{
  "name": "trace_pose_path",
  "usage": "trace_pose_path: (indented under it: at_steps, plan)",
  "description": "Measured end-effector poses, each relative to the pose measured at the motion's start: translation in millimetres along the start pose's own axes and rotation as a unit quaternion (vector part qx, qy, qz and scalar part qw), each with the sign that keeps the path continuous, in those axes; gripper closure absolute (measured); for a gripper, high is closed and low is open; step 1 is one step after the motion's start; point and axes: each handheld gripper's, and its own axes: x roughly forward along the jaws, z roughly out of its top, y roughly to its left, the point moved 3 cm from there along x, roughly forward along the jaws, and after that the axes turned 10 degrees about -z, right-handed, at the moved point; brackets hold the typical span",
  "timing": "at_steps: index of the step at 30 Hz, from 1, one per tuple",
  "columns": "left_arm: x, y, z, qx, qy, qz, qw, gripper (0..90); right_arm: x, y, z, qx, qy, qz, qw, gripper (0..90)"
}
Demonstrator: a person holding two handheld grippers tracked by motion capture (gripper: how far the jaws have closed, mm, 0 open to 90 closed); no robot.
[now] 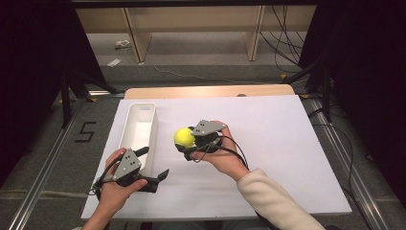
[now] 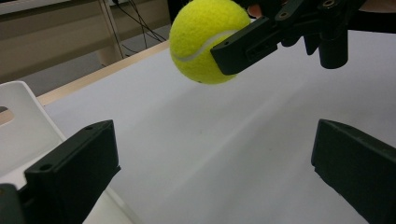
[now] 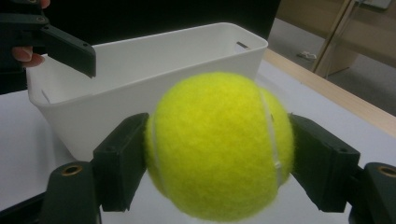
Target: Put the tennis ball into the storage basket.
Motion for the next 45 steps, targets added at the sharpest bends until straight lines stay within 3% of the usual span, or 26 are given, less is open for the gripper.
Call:
trace_pose_path:
  at_steps: [39, 40, 45]
  plan:
    - [0.2, -0.2, -0.1, 0.001, 0.001, 0.001, 1.0000, 0.3, 7.0, -3.8, 16.3, 0.002, -0.004, -0.003, 1.0000, 26.1]
    - [0.4, -1.7, -0.8, -0.011, 0.002, -0.002, 0.9999, 0.3, 7.2, -3.9, 17.0, 0.001, -0.004, -0.003, 1.0000, 26.1]
    - [0.1, -0.7, -0.4, -0.005, 0.002, 0.000, 1.0000, 0.3, 8.2, -4.1, 20.6, -0.001, -0.005, -0.003, 1.0000, 26.1]
